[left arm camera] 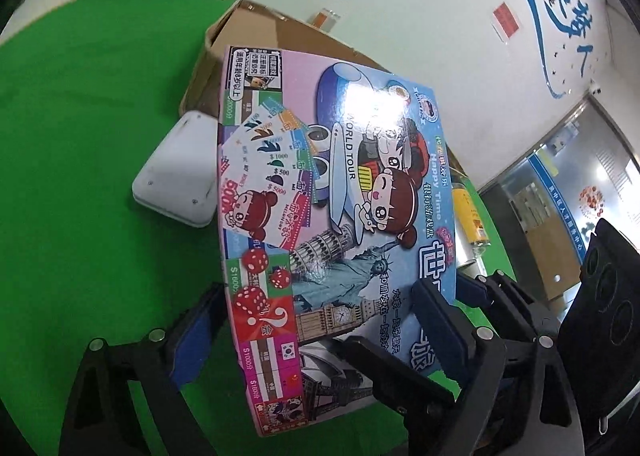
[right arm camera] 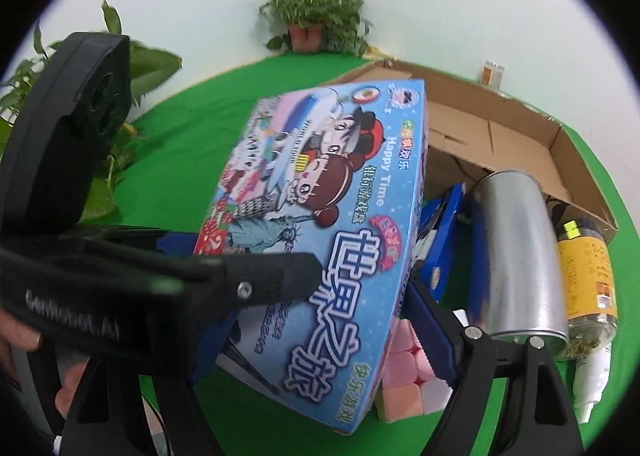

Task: Organize rigid objects
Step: 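Grasp the World Tour game box with the right gripper and lift it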

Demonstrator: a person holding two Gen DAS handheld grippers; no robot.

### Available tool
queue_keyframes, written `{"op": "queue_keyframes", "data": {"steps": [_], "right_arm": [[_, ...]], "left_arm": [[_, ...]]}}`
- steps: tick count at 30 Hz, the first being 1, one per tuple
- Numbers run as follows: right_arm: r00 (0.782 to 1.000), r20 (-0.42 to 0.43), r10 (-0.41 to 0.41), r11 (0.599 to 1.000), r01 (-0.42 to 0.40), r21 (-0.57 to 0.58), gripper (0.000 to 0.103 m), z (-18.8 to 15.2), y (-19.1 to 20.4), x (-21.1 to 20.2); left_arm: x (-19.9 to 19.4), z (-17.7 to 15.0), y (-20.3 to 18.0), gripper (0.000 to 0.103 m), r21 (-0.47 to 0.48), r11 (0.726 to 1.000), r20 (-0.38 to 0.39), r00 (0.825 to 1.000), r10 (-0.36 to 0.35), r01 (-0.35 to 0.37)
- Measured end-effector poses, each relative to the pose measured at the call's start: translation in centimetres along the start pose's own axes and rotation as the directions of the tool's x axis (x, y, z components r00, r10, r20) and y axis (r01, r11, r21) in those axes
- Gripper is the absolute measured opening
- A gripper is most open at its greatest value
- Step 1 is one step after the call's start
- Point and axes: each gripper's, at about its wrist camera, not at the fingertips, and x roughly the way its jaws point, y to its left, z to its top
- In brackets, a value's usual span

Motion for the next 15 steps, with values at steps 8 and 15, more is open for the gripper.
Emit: {"op": "queue_keyframes", "data": {"steps": [8,15], "right_arm": [[0.995,0.086,-0.047,0.995,0.039,0.091,0.083,-2.4,-4.2,-4.4],[0.996,0.051,-0.077,0.984,0.067,0.167,0.083,-4.2,-6.7,-5.1]], "left_arm": [[-0.4,-0.3,-5.0,0.080,0.065,0.997,-0.010,0.999,-0.048,0.049],[3.1,-1.5,-8.3,0.080,0.081,0.995,-0.081,0.996,-0.046,0.053]]}}
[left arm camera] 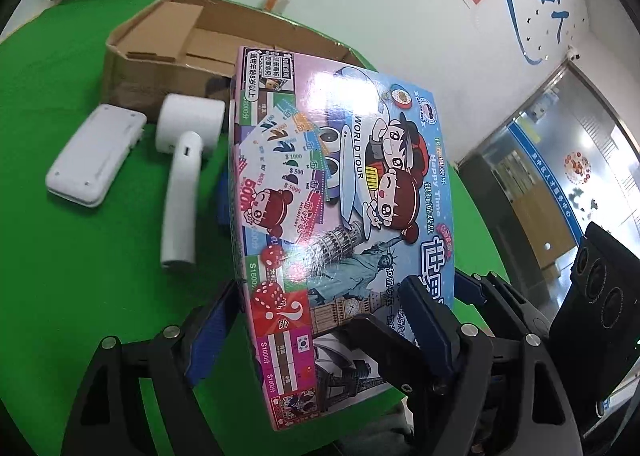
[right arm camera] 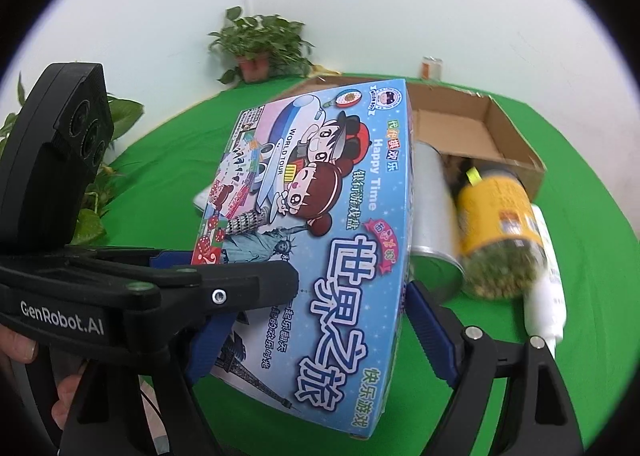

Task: Organize rigid objects
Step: 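Grasp the World Tour game box with the right gripper and lift it, then carry the game box over the cardboard box with the right gripper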

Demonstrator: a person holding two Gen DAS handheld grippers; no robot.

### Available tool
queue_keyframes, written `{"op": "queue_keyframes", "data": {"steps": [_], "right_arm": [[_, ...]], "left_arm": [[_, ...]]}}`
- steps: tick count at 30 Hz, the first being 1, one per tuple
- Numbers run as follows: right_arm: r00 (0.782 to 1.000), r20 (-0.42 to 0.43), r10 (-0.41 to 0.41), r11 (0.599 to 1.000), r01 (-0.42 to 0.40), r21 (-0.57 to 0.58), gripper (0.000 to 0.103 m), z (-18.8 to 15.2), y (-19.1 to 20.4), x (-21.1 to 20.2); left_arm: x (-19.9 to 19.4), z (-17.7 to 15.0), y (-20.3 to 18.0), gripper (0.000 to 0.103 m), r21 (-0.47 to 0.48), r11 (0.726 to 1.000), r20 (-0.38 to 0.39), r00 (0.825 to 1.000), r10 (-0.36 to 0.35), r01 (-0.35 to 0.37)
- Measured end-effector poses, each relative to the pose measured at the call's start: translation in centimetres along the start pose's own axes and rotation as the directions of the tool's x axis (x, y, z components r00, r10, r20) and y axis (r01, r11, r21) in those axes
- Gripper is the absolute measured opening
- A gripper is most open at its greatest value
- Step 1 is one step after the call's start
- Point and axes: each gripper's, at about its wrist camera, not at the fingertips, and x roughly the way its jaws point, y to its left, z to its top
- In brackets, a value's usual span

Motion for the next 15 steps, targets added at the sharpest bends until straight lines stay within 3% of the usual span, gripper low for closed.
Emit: {"op": "queue_keyframes", "data": {"steps": [5,15], "right_arm": [[1.000,-0.007,0.002,0.999,-0.001,0.045,0.083,-0.2,-1.5,0.2],[1.000,-0.006,0.027,0.997,-0.026,0.070,0.084,-0.7,-1.9,0.3]], "left_arm": [[1.6,1.6,0.2,0.080,-0.014,1.000,-0.017,1.000,0.003,-0.004],[1.6,1.1,0.0,0.079,-0.015,0.999,-0.019,0.999,0.031,-0.031]]}}
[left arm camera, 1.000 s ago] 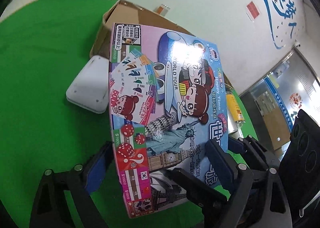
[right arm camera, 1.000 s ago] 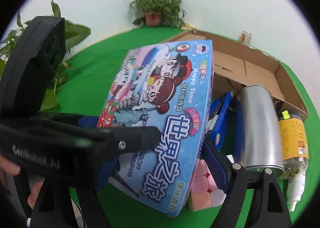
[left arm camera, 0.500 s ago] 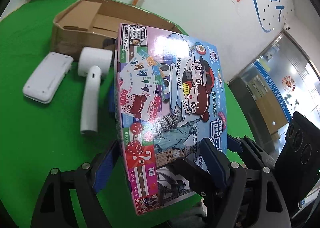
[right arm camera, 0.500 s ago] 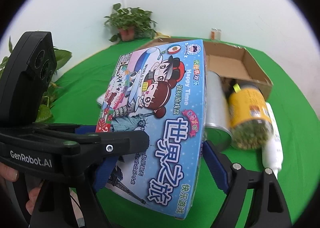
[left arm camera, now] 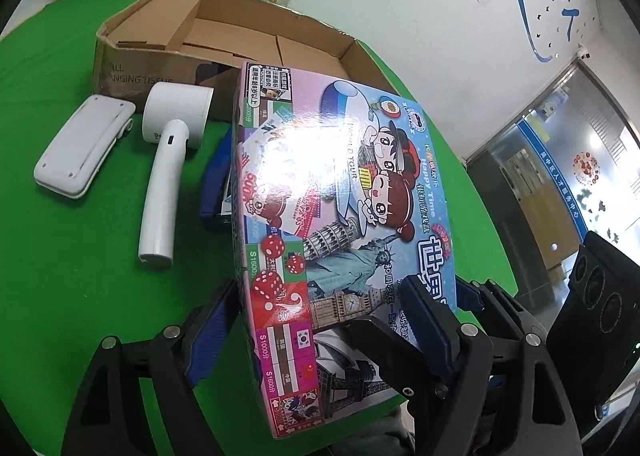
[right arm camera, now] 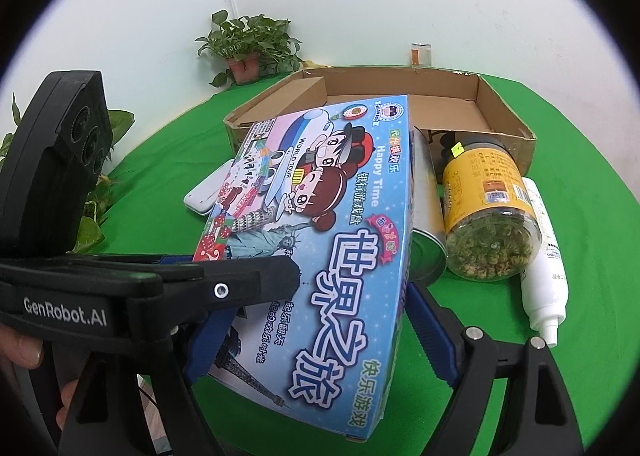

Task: Organize rigid objects
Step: 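Carry the game box over the cardboard box with the right gripper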

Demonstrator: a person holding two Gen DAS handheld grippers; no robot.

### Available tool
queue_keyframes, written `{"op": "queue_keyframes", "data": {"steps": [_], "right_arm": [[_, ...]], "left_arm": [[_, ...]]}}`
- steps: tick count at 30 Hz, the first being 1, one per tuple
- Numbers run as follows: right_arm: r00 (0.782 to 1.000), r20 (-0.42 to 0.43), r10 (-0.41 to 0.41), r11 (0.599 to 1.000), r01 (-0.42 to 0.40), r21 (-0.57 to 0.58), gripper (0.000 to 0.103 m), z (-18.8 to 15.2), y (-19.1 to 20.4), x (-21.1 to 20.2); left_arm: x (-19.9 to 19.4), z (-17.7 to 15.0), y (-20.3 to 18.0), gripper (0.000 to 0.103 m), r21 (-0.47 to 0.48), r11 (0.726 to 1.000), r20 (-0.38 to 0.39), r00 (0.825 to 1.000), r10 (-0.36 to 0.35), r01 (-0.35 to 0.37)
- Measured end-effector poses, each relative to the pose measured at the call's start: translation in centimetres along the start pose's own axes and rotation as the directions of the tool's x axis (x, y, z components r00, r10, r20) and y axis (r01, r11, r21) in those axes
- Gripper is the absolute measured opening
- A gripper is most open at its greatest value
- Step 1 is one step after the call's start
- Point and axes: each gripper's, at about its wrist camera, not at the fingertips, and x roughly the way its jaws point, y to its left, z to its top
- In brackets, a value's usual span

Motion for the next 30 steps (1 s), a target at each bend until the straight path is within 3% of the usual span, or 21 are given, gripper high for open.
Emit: {"op": "queue_keyframes", "data": {"steps": [12,20,30], "right_arm": [[0.996,0.083,-0.027,0.999,0.028,-0.017,0.084,2.2,0.7,-1.5],[0.981,0.187,-0.046,0.999,0.049,-0.013,0.084,6.3,0.9,-3.1],[0.965,0.257,-0.054,0.998,0.063,-0.027,0.084,11.5,1.1,-3.2]], "left_arm": [[-3.8,0.6,-1.6,0.078,0.059,0.998,0.103,0.994,0.019,-0.025],[-7.5,3.8,-3.9,0.078,0.141,0.989,0.201,0.979,0.023,-0.052],[-10.2,9.7,-6.8,0.078,0.185,0.977,0.275,0.960,0.049,-0.103]]}}
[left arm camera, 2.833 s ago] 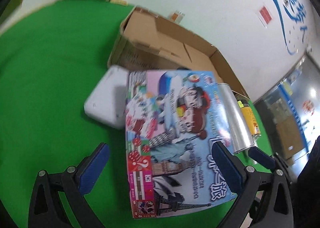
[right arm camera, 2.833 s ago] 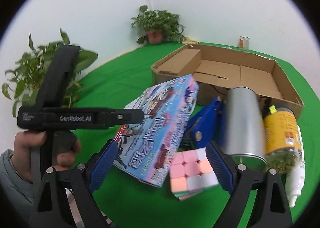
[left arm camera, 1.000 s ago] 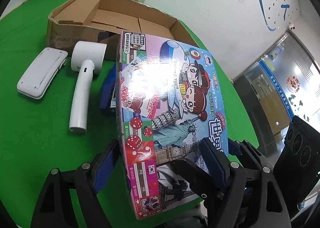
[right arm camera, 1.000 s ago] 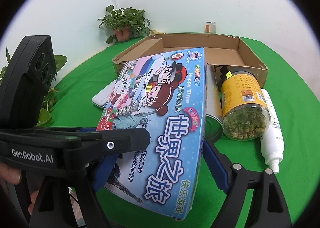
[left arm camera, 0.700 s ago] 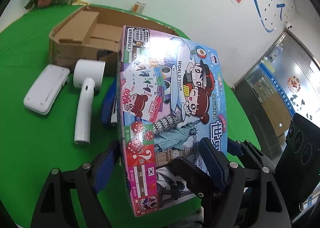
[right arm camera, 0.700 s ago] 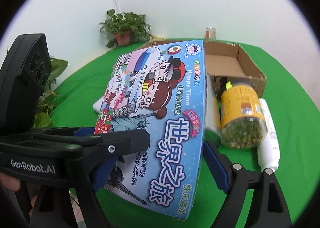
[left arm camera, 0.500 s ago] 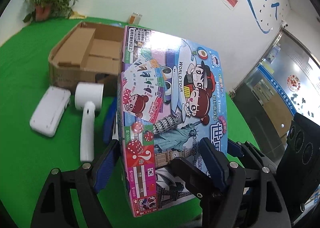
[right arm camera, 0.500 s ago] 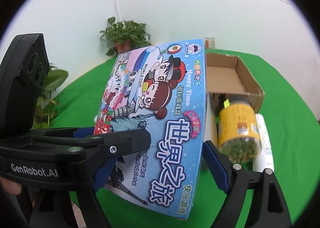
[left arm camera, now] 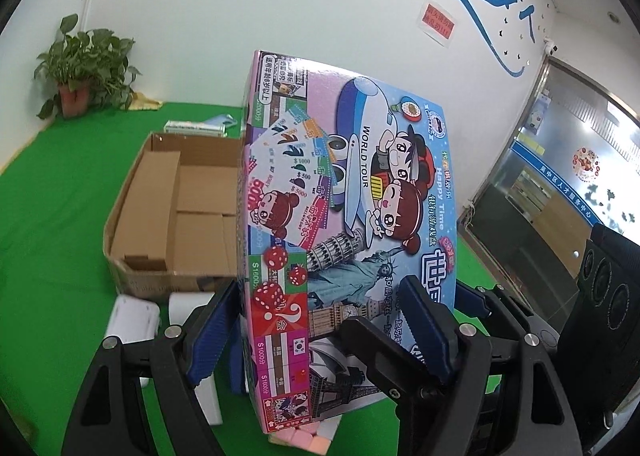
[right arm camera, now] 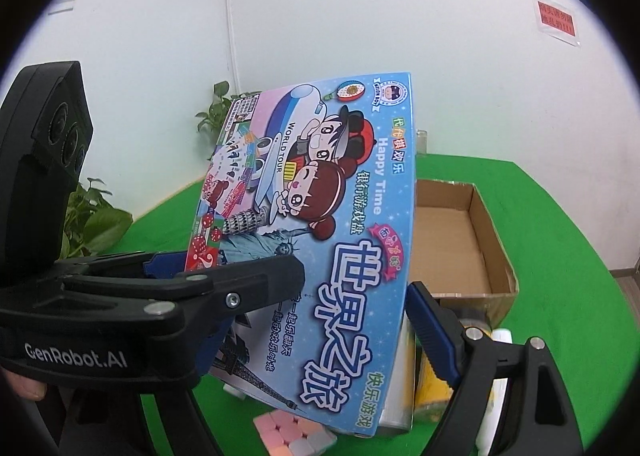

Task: Organize rigid objects
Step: 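Carry the game box over the cardboard box with the right gripper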

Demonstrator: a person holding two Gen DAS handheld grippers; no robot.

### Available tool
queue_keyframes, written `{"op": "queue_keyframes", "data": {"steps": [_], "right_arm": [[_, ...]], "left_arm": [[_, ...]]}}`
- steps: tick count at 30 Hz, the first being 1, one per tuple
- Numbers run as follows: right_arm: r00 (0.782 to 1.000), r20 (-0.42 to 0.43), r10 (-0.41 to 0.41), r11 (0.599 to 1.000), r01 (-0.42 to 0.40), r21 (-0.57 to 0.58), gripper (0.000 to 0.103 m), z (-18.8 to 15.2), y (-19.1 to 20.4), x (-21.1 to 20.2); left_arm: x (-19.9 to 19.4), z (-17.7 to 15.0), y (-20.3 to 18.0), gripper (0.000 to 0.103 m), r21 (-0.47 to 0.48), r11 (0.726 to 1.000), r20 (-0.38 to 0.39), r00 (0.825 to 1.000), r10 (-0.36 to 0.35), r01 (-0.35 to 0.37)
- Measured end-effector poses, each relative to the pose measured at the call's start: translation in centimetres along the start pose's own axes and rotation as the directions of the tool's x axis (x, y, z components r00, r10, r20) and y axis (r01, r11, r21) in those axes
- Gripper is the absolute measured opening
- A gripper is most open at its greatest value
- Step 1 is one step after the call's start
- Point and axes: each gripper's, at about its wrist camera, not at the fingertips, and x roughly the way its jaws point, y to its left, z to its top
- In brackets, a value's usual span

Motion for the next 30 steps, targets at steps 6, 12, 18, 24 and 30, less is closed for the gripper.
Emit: {"op": "queue_keyframes", "data": {"steps": [6,12,18,24,30], "right_arm": [[1.000,0.007,-0.002,1.000,0.002,-0.004,0.084,2.5,-0.6,2.1],[1.000,-0.018,-0.021,1.000,0.021,-0.015,0.084,4.5,-0.9,5.1],[0.997,-0.074,-0.022,1.000,0.021,-0.011,0.084,6.0,-0.9,8.7],[0.987,-0.158,-0.012,1.000,0.013,0.004,0.084,6.9,-1.7,12.7],[0.961,-0.276,0.016,1.000,-0.011,0.020,0.084,7.2,-1.3,17.7]], "left_arm": [[0.7,4.2,-0.2,0.078,0.040,0.998,0.007,0.999,0.042,-0.043],[2.7,6.5,0.0,0.078,0.048,0.996,-0.004,0.997,0.075,-0.075],[5.6,8.5,1.1,0.078,0.035,0.996,-0.042,0.995,0.086,-0.084],[9.1,9.6,2.2,0.078,0.001,0.996,-0.122,0.989,0.085,-0.086],[12.5,9.3,3.3,0.078,-0.039,0.993,-0.187,0.977,0.101,-0.110]]}}
